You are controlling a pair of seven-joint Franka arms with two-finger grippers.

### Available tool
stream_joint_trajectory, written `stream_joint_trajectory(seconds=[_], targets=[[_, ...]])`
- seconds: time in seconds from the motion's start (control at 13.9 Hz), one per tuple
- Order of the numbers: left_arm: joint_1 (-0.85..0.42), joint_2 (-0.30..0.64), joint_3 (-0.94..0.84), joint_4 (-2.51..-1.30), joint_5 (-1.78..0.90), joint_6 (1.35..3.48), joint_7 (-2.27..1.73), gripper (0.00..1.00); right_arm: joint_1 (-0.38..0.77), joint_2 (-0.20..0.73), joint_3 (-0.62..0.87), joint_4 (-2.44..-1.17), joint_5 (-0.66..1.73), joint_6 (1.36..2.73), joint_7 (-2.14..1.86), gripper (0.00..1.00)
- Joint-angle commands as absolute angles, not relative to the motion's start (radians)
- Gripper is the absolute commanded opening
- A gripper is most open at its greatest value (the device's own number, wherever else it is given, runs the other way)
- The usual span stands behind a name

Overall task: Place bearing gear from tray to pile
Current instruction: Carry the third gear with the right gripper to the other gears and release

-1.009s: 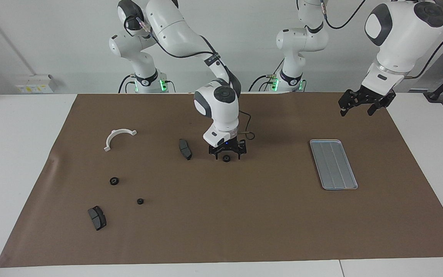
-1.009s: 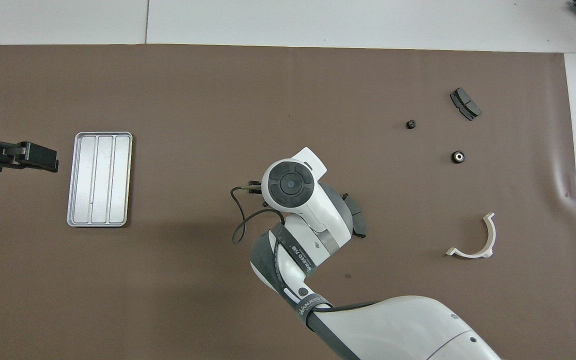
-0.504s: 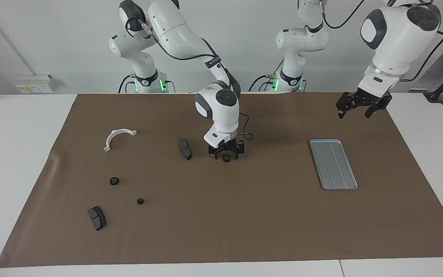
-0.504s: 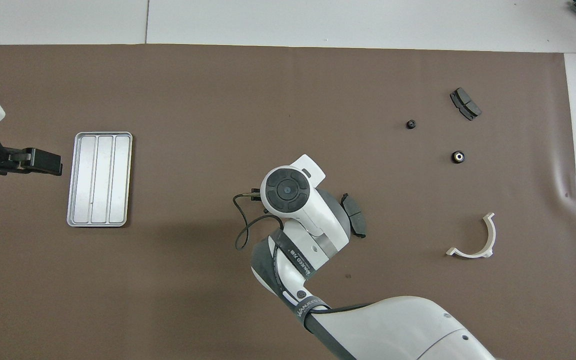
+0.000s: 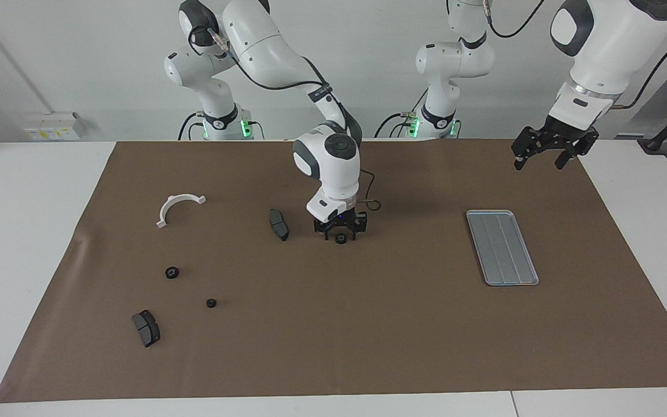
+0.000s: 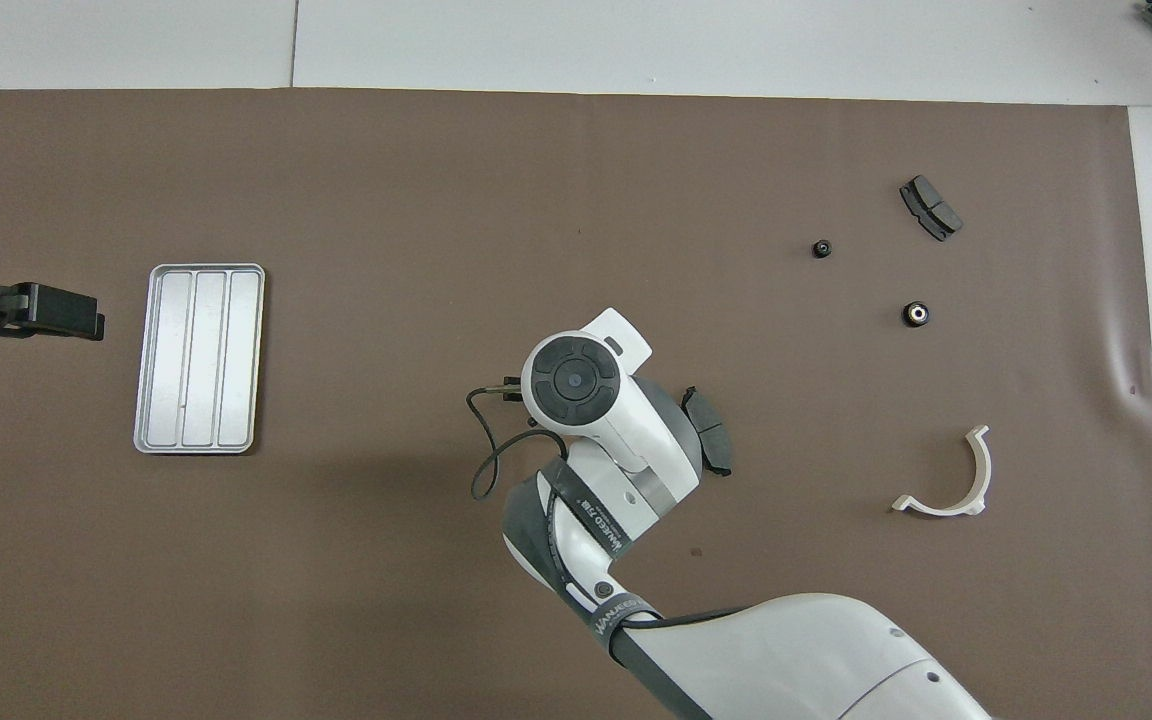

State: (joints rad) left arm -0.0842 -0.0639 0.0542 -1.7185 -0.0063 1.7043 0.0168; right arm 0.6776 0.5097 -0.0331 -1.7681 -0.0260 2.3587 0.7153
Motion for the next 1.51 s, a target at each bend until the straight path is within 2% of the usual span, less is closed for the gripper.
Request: stream_joint_trajectory(seconds=[0.0,0.14,0.43,0.58,0.65,1.01,1.22,1.44], targets=[[-0.078,-0.074,0.060,-1.703,-0.017,1.692,0.006,1.00,0.680,0.500,-0.029,-1.790,-0.038,2.367,0.726,0.39],[-0.080,-0.077,0.058,-1.697,-0.017,1.683,0.008,1.00,0.678,0.502,-0.029,-1.790,-0.038,2.372,0.726,0.00],[-0.091,-0.078,0.057,-1.698,-0.017,1.678,0.008,1.00,0.677,0.500,-0.029,-1.773,-0.032,2.361,0.730,0.00],[-0.087,-0.080,0.055,-1.701,-0.017,1.681,0.008,1.00,0.661,0.453,-0.031,-1.766,-0.031,2.309,0.729,0.00],[-0.087,-0.081,0.055,-1.704,-0.017,1.681,0.008,1.00,0.644,0.401,-0.035,-1.773,-0.029,2.269,0.730,0.00],[-0.089,-0.084,0.054,-1.709,-0.017,1.680,0.008,1.00,0.427,0.203,-0.035,-1.859,-0.031,2.140,0.553,0.00],[-0.086,-0.084,0.054,-1.709,-0.017,1.680,0.008,1.00,0.300,0.161,-0.035,-1.928,-0.023,2.117,0.364,0.00],[-0.086,-0.084,0.054,-1.709,-0.017,1.680,0.008,1.00,0.194,0.129,-0.034,-2.041,-0.018,2.183,0.212,0.00]])
